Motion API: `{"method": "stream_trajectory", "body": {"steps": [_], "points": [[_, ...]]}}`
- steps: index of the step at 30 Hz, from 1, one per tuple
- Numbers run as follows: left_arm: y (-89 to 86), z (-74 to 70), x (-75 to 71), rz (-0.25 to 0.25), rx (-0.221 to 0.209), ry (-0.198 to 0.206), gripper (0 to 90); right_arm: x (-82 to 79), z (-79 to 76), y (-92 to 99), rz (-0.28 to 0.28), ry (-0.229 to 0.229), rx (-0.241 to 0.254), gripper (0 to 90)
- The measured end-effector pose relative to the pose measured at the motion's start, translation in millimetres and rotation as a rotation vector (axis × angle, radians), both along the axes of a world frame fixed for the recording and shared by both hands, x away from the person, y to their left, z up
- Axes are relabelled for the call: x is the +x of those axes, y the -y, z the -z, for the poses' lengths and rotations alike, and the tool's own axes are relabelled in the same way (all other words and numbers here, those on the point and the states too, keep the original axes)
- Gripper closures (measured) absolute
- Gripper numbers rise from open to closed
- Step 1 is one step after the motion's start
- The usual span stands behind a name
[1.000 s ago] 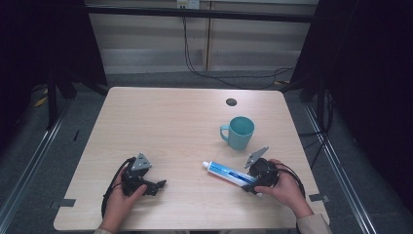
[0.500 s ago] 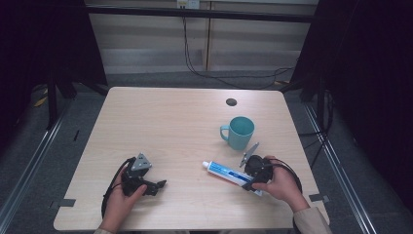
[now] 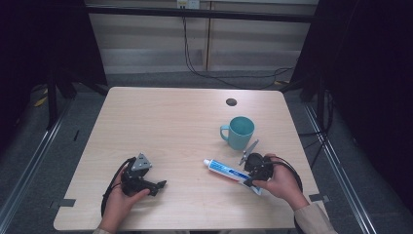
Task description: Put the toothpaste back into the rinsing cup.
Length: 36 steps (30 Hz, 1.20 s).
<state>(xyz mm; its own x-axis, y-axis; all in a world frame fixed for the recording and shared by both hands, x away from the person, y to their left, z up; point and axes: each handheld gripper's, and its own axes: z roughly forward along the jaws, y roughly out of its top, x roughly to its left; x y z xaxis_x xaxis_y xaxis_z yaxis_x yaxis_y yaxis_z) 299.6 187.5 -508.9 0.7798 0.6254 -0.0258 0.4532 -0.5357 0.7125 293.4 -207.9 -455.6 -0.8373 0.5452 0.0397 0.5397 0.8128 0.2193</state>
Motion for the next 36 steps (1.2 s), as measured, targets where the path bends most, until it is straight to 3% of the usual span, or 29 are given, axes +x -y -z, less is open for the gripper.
{"method": "stream_trajectory", "body": {"steps": [3,5,7,9,13,16,21,27,33,36], "points": [[0.2,-0.2,-0.6,-0.001,0.004,0.003,7.0,-0.4,-2.4,1.9,-0.003,0.027,-0.022,74.5],[0.8,-2.5,-0.2,0.001,0.021,-0.002,8.1,-0.1,-3.4,5.7,0.007,0.009,-0.009,74.6],[3.2,-5.5,-1.2,0.015,0.009,-0.02,15.9,-1.7,-5.1,7.1,0.001,0.017,-0.01,74.6],[8.0,-10.5,-2.2,0.024,0.013,-0.01,16.1,-3.3,-8.7,8.1,-0.005,0.027,0.001,74.7],[25.2,-31.9,-3.1,0.088,0.049,0.021,16.8,-4.4,-14.2,6.4,-0.023,0.036,-0.004,74.7],[40.2,-44.2,-1.6,0.138,0.069,0.013,16.9,-4.9,-19.5,3.0,-0.032,0.036,0.005,74.7],[68.9,-58.2,2.6,0.226,0.147,0.021,16.8,-4.9,-26.0,-4.4,-0.055,0.041,0.026,74.8],[100.4,-68.6,5.3,0.318,0.207,0.038,16.8,-4.4,-32.0,-14.7,-0.083,0.04,0.027,74.7],[125.9,-70.7,9.5,0.38,0.251,0.04,18.8,-4.5,-36.4,-19.8,-0.103,0.038,0.044,74.8],[137.8,-73.4,10.9,0.413,0.277,0.059,21.2,-4.2,-38.5,-21.5,-0.113,0.031,0.048,74.8]]}}
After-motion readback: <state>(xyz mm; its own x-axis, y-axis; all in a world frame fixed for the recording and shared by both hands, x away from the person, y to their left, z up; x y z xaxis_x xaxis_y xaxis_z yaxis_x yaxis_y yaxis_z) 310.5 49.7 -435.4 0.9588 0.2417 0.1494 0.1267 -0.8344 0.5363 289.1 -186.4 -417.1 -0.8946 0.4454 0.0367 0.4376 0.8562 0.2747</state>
